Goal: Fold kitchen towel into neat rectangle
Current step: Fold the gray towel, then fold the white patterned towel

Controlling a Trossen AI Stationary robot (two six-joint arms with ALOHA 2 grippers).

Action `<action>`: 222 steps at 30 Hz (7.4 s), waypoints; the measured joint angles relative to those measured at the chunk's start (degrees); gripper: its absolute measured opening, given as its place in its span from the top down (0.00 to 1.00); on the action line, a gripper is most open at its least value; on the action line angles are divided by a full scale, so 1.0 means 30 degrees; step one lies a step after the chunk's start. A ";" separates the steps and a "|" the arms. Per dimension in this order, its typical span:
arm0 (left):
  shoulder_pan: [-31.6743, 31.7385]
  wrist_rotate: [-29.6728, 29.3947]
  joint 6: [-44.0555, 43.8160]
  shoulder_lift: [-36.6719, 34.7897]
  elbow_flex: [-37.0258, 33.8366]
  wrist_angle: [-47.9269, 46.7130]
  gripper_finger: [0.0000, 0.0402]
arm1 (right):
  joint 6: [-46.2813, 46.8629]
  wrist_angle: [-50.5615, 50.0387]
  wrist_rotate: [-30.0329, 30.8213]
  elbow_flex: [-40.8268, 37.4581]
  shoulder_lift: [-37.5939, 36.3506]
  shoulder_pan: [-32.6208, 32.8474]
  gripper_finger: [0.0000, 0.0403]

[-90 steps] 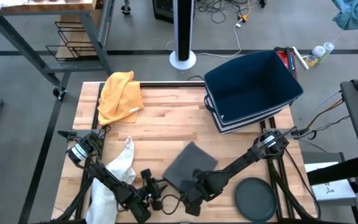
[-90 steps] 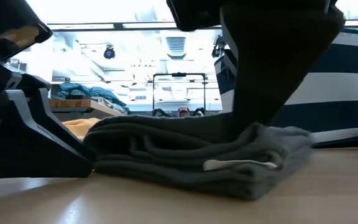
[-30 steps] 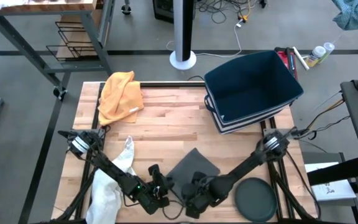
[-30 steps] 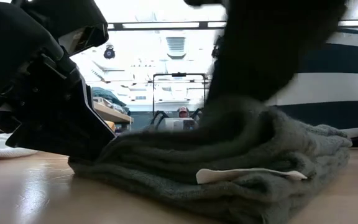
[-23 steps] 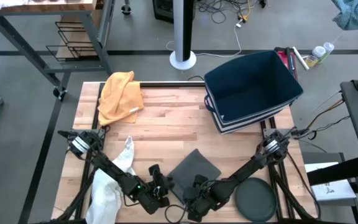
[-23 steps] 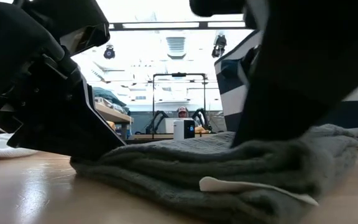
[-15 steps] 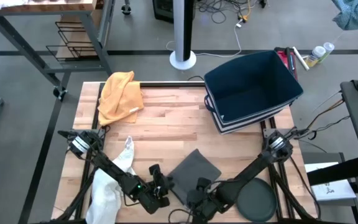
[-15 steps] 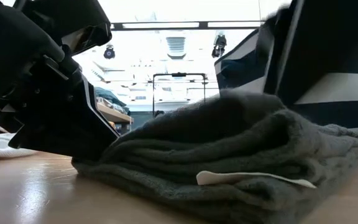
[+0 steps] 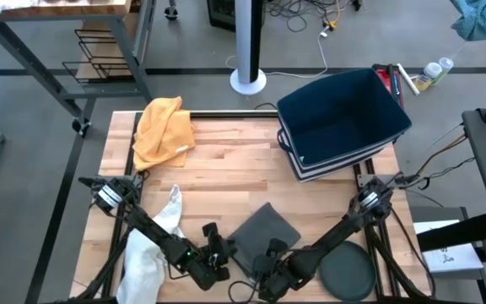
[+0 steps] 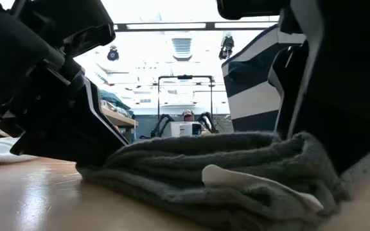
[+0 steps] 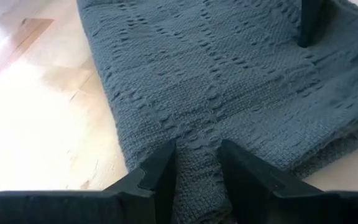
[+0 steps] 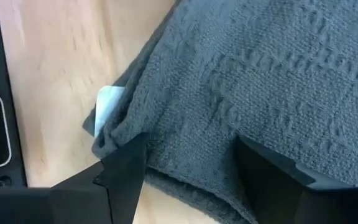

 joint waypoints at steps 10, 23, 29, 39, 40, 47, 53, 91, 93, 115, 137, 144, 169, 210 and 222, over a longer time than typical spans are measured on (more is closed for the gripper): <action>0.0073 -0.2194 0.4746 -0.1842 -0.0219 -0.2423 0.70 | 0.0326 -0.0322 0.1273 0.0273 -0.0108 -0.0680 0.37; 0.0073 -0.1854 0.9037 -0.2095 -0.0153 0.6213 0.70 | 0.0131 -0.1096 0.6100 -0.0249 -0.3132 -0.0060 0.43; 0.0058 -0.0407 0.9982 0.0102 -0.0131 0.9816 0.70 | 0.1457 0.3639 0.8578 -0.1966 -0.1174 0.0784 0.46; 0.0073 -0.2427 0.4869 -0.1350 -0.4102 0.8036 0.70 | 0.2079 0.6600 1.0493 -0.2040 0.0180 0.0960 0.49; 0.0085 -0.2492 0.4549 -0.1854 -0.4846 0.8016 0.70 | 0.2108 0.6578 1.1008 -0.2040 0.0137 0.0874 0.49; 0.0018 -0.2267 0.4146 -0.5772 -0.8641 0.7857 0.70 | 0.0736 0.7597 1.3879 -0.1567 -0.0073 -0.0170 0.49; -0.0607 -0.1227 0.5167 -0.7927 -0.9132 0.8242 0.70 | 0.1858 0.9910 1.5004 -0.1617 0.0415 -0.1110 0.50; -0.1607 0.1123 0.4400 -0.5799 -0.6875 0.6678 0.70 | 0.5040 0.9470 1.6332 -0.1348 0.4162 -0.1277 0.56; -0.1610 0.1112 0.3422 -0.5786 -0.7210 0.6524 0.70 | 0.4452 1.0516 1.6037 -0.0955 0.4576 -0.1306 0.57; -0.2360 0.1511 0.3091 -0.7139 -0.7224 0.5511 0.70 | 0.3485 0.8130 1.5824 -0.1225 0.3514 -0.3534 0.64; -0.5609 0.8769 -0.4633 -1.6021 -0.5846 -1.0707 0.70 | 0.2414 0.6893 1.5183 -0.1545 0.2867 -0.8213 0.75; -0.5624 1.0166 -0.5846 -1.5867 -0.6411 -1.0916 0.60 | 0.0599 0.7079 1.9207 -0.1512 0.0977 -0.5880 0.78; -0.4689 0.9360 -1.1268 -1.4701 -1.0356 -1.1515 0.48 | -0.1164 0.8325 1.1514 -0.1502 0.1840 -0.3368 0.94; -0.3478 -0.1523 0.5706 -1.4549 -0.6425 0.3225 0.92 | -1.0647 0.8365 1.2598 -0.1392 -0.3568 0.0497 0.94; -0.2905 -0.1987 0.4652 -1.4134 -0.9535 0.9632 0.91 | -0.7326 0.9035 0.8758 -0.1362 -0.2253 -0.0690 0.67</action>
